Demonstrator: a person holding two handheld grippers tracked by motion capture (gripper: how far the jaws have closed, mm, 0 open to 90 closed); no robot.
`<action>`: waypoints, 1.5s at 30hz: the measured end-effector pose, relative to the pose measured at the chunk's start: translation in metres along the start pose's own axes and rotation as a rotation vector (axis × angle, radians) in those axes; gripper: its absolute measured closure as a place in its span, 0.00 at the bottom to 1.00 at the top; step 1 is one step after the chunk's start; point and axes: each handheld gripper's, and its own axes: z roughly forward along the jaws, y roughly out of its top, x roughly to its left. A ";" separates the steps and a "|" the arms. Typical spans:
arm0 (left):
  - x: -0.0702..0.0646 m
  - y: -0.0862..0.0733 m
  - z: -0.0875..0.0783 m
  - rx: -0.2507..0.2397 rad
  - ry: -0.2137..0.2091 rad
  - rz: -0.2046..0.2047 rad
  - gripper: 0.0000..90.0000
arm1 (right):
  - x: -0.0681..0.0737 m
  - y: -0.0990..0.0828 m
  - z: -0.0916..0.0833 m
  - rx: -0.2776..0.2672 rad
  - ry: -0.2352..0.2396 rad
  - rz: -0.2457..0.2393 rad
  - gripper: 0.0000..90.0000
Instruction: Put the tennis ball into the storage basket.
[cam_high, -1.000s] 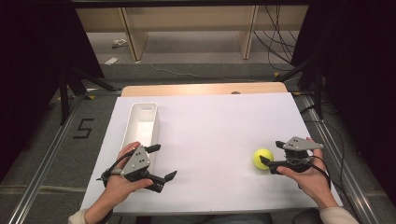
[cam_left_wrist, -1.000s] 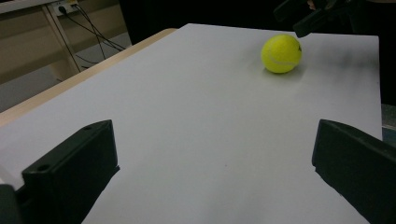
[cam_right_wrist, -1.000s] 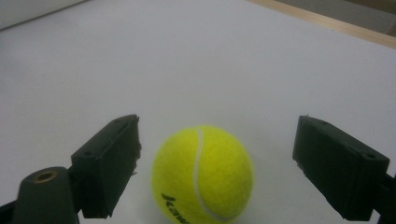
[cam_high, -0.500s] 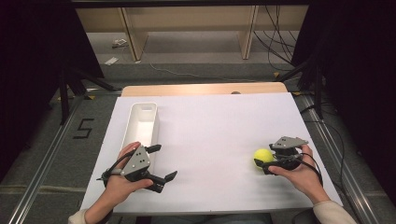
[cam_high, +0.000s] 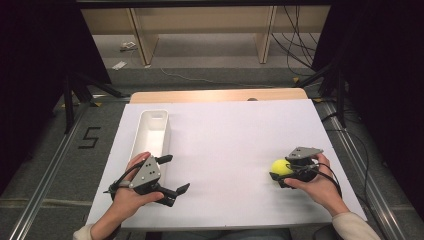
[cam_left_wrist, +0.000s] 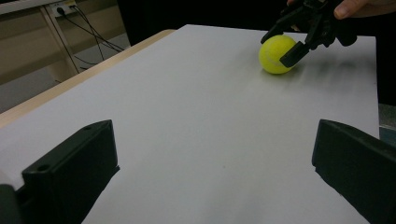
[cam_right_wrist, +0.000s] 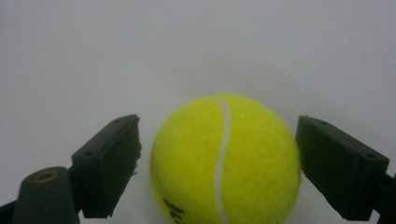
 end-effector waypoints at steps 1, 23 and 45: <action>0.000 0.000 0.000 0.000 0.000 0.001 0.00 | 0.000 0.000 0.001 0.014 -0.003 -0.003 0.18; 0.000 0.000 0.001 0.004 -0.004 0.003 0.00 | -0.001 -0.002 0.009 0.078 -0.025 -0.002 0.27; 0.000 0.000 0.000 0.002 -0.006 0.003 0.00 | -0.001 0.000 0.006 0.073 -0.031 -0.006 0.29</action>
